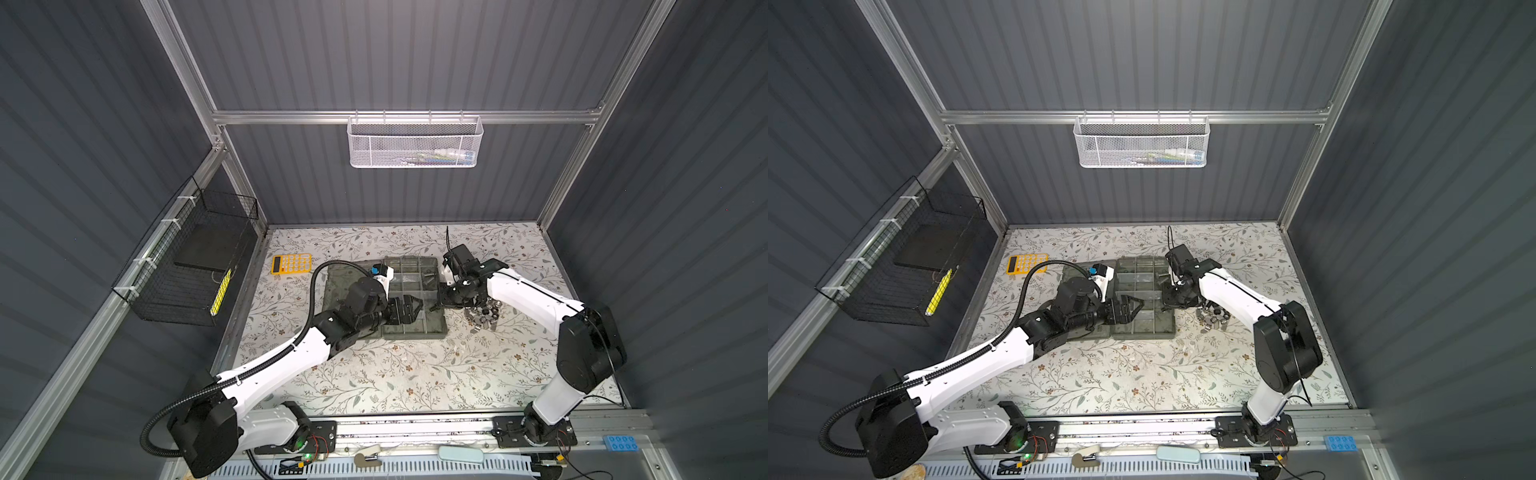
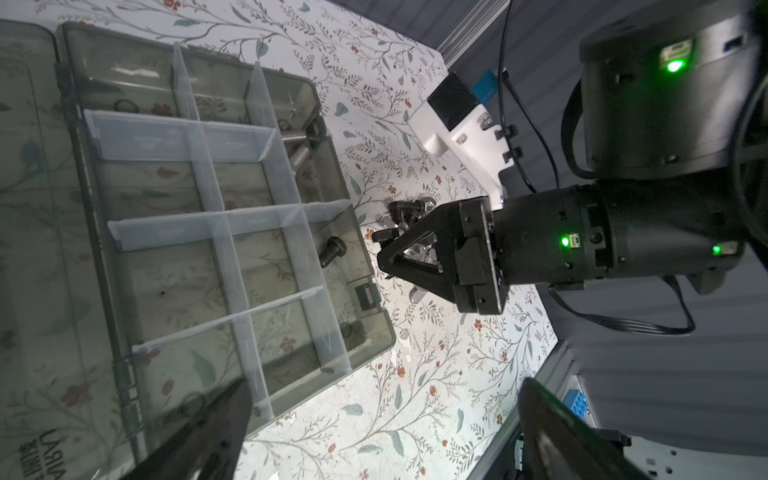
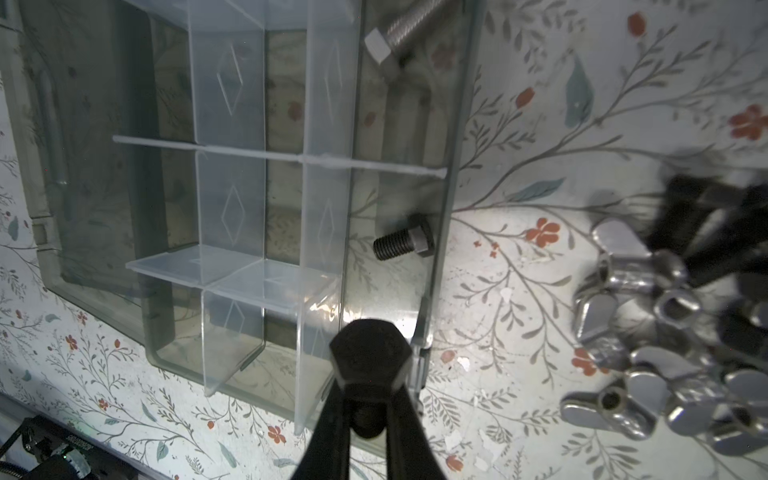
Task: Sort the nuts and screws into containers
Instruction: 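Carry the black bolt over the organizer beside the first black bolt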
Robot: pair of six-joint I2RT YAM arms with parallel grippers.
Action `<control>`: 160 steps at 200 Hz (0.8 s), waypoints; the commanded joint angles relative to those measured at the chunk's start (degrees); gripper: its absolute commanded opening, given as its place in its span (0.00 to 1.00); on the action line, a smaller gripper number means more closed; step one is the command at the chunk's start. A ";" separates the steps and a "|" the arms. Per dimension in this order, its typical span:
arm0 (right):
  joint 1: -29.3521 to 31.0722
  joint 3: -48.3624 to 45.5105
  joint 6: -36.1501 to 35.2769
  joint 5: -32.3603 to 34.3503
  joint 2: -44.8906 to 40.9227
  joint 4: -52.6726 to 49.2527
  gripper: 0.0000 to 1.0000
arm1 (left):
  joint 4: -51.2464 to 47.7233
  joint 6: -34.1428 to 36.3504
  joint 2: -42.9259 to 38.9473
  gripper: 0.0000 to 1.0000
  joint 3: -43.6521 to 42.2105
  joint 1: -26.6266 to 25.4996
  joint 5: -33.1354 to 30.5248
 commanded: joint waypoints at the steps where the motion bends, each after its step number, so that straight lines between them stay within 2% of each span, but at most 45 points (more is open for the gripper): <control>1: 1.99 -1.75 1.86 -0.41 -0.10 1.83 0.00 | 1.97 -2.82 -1.59 1.00 -2.73 0.32 1.17; 49: 4.71 -3.57 3.48 -0.37 2.93 4.49 0.00 | 3.55 -5.12 -3.08 1.00 -7.08 0.28 1.03; 103: 5.21 -3.93 3.15 1.42 6.17 4.97 0.02 | 3.83 -5.77 -3.36 1.00 -7.67 0.28 0.85; 160: 5.16 -5.01 2.78 2.03 7.68 5.67 0.08 | 4.06 -5.73 -2.03 1.00 -7.05 0.29 0.76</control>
